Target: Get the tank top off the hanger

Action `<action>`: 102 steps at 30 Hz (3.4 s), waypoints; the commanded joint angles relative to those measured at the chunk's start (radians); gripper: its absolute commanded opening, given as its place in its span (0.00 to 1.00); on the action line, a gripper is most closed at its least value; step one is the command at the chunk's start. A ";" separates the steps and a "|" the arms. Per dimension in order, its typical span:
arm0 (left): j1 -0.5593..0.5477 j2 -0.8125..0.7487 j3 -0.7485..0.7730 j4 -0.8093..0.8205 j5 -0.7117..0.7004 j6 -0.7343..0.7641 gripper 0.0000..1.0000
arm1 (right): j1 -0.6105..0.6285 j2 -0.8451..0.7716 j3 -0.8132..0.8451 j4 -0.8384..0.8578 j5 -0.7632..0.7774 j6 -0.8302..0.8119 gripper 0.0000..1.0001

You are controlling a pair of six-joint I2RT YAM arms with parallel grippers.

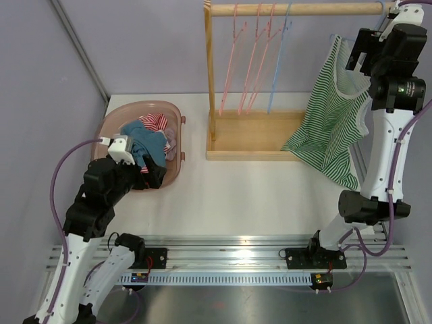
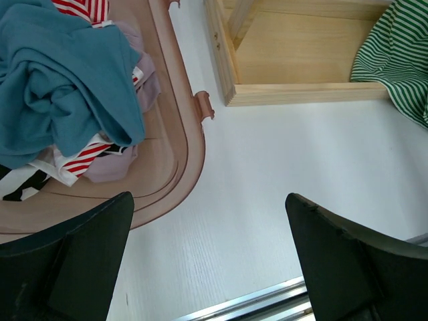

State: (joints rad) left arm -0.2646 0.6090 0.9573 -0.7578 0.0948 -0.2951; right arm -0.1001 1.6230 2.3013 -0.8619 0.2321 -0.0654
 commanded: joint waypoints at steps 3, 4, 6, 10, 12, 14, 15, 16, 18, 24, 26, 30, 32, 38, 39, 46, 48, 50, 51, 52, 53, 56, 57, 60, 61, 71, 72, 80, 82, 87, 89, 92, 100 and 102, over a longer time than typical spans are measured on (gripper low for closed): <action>-0.004 -0.020 -0.080 0.117 0.094 0.022 0.99 | -0.079 0.102 0.124 0.008 -0.221 -0.060 0.95; -0.004 -0.012 -0.092 0.121 0.094 0.024 0.99 | -0.087 0.115 0.135 -0.002 -0.227 -0.056 0.92; -0.004 0.006 -0.098 0.129 0.117 0.028 0.99 | -0.093 0.142 0.150 -0.002 -0.267 -0.053 0.78; -0.004 0.017 -0.097 0.136 0.132 0.036 0.99 | -0.099 0.173 0.169 -0.017 -0.318 -0.053 0.53; -0.004 0.012 -0.109 0.144 0.137 0.036 0.99 | -0.099 0.169 0.161 -0.012 -0.359 -0.047 0.49; -0.004 0.012 -0.115 0.147 0.149 0.036 0.99 | -0.099 0.167 0.170 -0.014 -0.378 -0.044 0.41; -0.004 0.012 -0.117 0.147 0.151 0.037 0.99 | -0.099 0.164 0.172 -0.011 -0.390 -0.042 0.39; -0.004 0.012 -0.117 0.146 0.149 0.036 0.99 | -0.099 0.163 0.170 -0.005 -0.395 -0.042 0.31; -0.004 0.008 -0.118 0.146 0.149 0.036 0.99 | -0.099 0.158 0.158 -0.002 -0.399 -0.040 0.21; -0.004 -0.011 -0.127 0.143 0.148 0.037 0.99 | -0.099 0.134 0.106 0.006 -0.441 -0.025 0.09; -0.004 -0.012 -0.129 0.144 0.151 0.037 0.99 | -0.099 0.118 0.104 0.017 -0.458 -0.010 0.00; -0.004 -0.014 -0.130 0.146 0.146 0.036 0.99 | -0.099 0.091 0.119 0.043 -0.513 0.031 0.00; -0.004 -0.014 -0.132 0.144 0.141 0.034 0.99 | -0.099 0.075 0.135 0.058 -0.545 0.053 0.00; -0.004 -0.021 -0.137 0.146 0.131 0.031 0.99 | -0.099 0.035 0.153 0.098 -0.586 0.102 0.00; -0.004 -0.022 -0.138 0.146 0.129 0.030 0.99 | -0.099 0.031 0.153 0.098 -0.591 0.105 0.00; -0.005 -0.012 -0.091 0.152 0.154 0.014 0.99 | -0.099 -0.058 0.063 0.072 -0.634 0.168 0.00; -0.008 0.001 -0.042 0.158 0.160 -0.004 0.99 | -0.099 -0.141 -0.012 0.084 -0.651 0.197 0.00; -0.022 0.027 -0.006 0.178 0.163 -0.019 0.99 | -0.099 -0.253 -0.173 0.128 -0.672 0.246 0.00; -0.042 0.040 0.039 0.183 0.160 -0.032 0.99 | -0.099 -0.291 -0.225 0.165 -0.686 0.262 0.00; -0.054 0.052 0.064 0.184 0.142 -0.036 0.99 | -0.098 -0.352 -0.299 0.169 -0.695 0.275 0.00; -0.071 0.081 0.092 0.187 0.128 -0.041 0.99 | -0.098 -0.379 -0.324 0.166 -0.714 0.291 0.00; -0.140 0.123 0.198 0.187 0.073 -0.053 0.99 | -0.098 -0.472 -0.382 0.115 -0.731 0.292 0.00; -0.174 0.148 0.221 0.190 0.063 -0.055 0.99 | -0.098 -0.498 -0.396 0.098 -0.740 0.294 0.00; -0.244 0.198 0.322 0.205 0.026 -0.058 0.99 | -0.098 -0.589 -0.437 0.039 -0.781 0.300 0.00; -0.266 0.210 0.345 0.213 0.005 -0.055 0.99 | -0.098 -0.618 -0.442 0.014 -0.793 0.299 0.00; -0.746 0.428 0.668 0.342 -0.257 0.219 0.99 | -0.017 -0.779 -0.387 -0.196 -0.815 0.319 0.00; -0.780 0.445 0.684 0.350 -0.291 0.247 0.99 | 0.008 -0.781 -0.350 -0.212 -0.815 0.317 0.00; -0.998 0.569 0.695 0.509 -0.434 0.416 0.99 | 0.132 -0.807 -0.287 -0.220 -0.878 0.343 0.00; -1.013 0.589 0.672 0.573 -0.461 0.430 0.99 | 0.146 -0.802 -0.290 -0.204 -0.925 0.357 0.00; -1.026 0.632 0.663 0.652 -0.529 0.458 0.99 | 0.194 -0.807 -0.257 -0.195 -0.938 0.366 0.00; -1.026 0.646 0.675 0.658 -0.540 0.473 0.98 | 0.207 -0.808 -0.256 -0.187 -0.948 0.371 0.00; -1.026 0.672 0.681 0.663 -0.563 0.487 0.94 | 0.215 -0.813 -0.267 -0.175 -0.971 0.375 0.00; -1.026 0.722 0.681 0.686 -0.659 0.510 0.60 | 0.230 -0.824 -0.306 -0.155 -1.007 0.377 0.00; -1.026 0.721 0.666 0.684 -0.687 0.511 0.34 | 0.235 -0.825 -0.312 -0.167 -0.966 0.359 0.00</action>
State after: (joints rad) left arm -1.2865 1.3342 1.6115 -0.1471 -0.5037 0.1944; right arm 0.1196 0.8043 1.9926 -1.0859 -0.7498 0.2996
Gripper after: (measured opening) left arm 0.402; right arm 0.098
